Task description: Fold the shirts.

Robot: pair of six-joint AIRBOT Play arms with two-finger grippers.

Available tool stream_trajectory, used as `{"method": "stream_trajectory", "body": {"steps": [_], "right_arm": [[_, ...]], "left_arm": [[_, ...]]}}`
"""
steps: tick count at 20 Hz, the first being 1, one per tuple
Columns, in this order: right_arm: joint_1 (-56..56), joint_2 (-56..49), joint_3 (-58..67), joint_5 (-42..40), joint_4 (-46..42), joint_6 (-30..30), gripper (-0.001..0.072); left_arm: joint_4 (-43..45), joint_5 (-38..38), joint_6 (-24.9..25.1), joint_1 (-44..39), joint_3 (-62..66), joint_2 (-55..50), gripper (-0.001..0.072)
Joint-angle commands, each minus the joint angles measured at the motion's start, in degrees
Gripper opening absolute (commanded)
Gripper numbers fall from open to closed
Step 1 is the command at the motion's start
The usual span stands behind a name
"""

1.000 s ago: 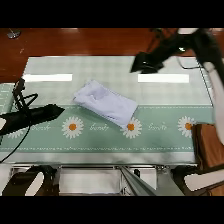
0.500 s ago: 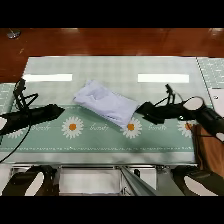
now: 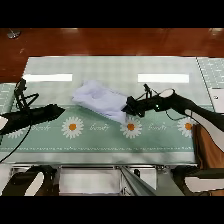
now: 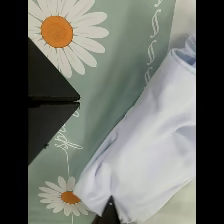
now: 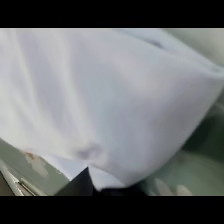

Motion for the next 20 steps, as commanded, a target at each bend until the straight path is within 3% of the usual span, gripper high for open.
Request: {"method": "stream_trajectory", "body": {"steps": [1, 6, 10, 16, 20], "right_arm": [[0.3, -3.9, 14.6, 9.3, -2.2, -4.9, 0.0021], [-0.1, -1.4, 46.0, 23.3, -29.7, 6.6, 0.0021], [-4.8, -1.1, 65.2, 36.6, -37.3, 10.4, 0.0021], [-22.1, 7.1, 66.7, 46.9, -38.0, 12.5, 0.0021], [-37.6, 12.6, 63.1, 54.4, -44.4, 14.6, 0.0021]], "left_arm": [[0.0, 0.0, 0.0, 0.0, 0.0, 0.0, 0.0018], [0.0, 0.0, 0.0, 0.1, 0.0, 0.0, 0.0018], [0.0, -0.1, 0.0, 0.0, 0.0, 0.0, 0.0018], [0.0, -0.9, 0.0, 0.0, 0.0, 0.0, 0.0018], [0.0, -1.3, 0.0, 0.0, 0.0, 0.0, 0.0018]]}}
